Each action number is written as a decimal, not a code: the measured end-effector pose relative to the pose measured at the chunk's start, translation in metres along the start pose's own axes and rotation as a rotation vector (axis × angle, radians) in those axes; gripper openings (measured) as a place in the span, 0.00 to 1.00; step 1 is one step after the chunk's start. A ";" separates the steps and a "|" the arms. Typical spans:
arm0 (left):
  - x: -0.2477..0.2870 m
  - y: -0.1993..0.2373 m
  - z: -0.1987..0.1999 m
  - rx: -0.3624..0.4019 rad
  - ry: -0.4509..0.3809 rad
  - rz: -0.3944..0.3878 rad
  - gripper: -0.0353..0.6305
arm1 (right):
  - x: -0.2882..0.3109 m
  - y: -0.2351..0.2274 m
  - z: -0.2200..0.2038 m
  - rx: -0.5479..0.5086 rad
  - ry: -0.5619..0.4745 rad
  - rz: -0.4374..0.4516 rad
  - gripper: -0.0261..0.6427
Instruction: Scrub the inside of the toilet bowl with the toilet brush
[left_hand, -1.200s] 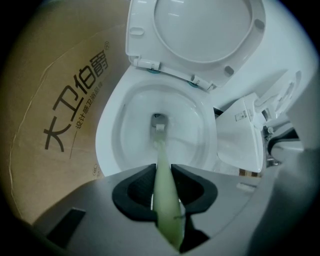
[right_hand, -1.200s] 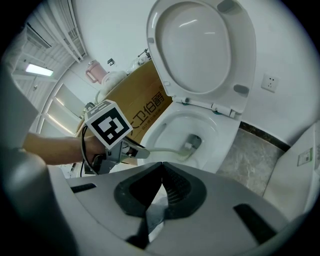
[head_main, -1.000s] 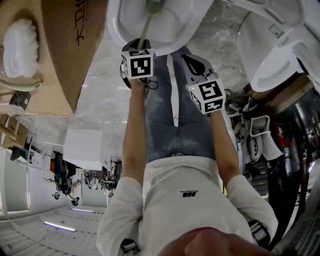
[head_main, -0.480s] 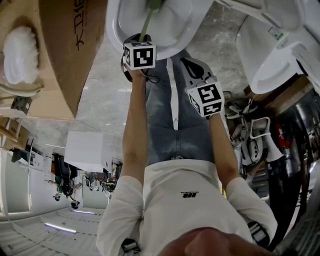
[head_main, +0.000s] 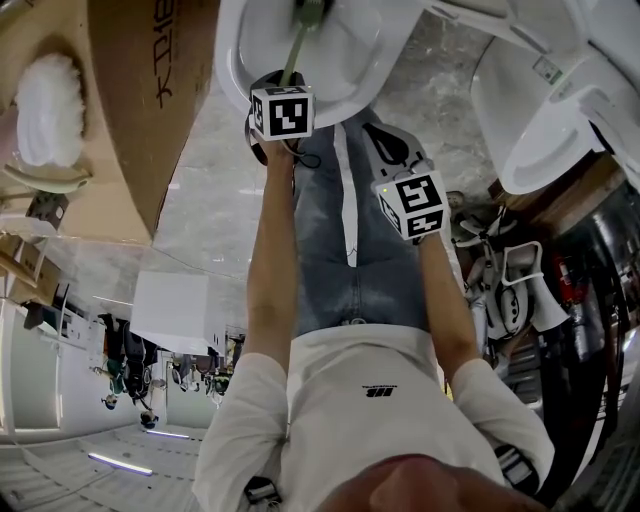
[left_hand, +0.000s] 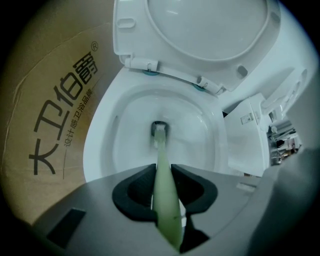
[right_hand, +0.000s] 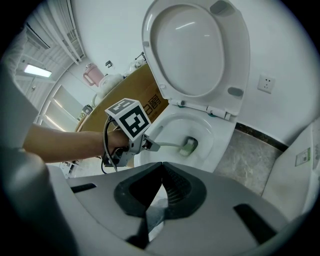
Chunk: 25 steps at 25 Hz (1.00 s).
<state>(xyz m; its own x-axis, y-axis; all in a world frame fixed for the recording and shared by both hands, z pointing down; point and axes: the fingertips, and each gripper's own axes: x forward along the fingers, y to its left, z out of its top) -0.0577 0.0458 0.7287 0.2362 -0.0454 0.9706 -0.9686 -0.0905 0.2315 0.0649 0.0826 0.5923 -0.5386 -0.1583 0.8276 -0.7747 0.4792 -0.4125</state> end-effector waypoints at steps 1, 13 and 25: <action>-0.001 0.000 -0.002 0.000 -0.002 0.001 0.21 | -0.001 0.000 0.000 -0.002 -0.002 -0.001 0.03; -0.037 0.000 -0.043 0.002 -0.018 -0.003 0.21 | -0.023 0.017 0.004 -0.043 -0.041 -0.023 0.03; -0.091 -0.003 -0.076 0.013 -0.034 0.000 0.21 | -0.067 0.043 0.021 -0.108 -0.093 -0.056 0.03</action>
<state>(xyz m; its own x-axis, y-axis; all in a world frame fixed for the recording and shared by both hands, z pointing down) -0.0818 0.1255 0.6446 0.2385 -0.0789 0.9679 -0.9677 -0.1030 0.2300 0.0613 0.0958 0.5109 -0.5275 -0.2646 0.8073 -0.7671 0.5567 -0.3188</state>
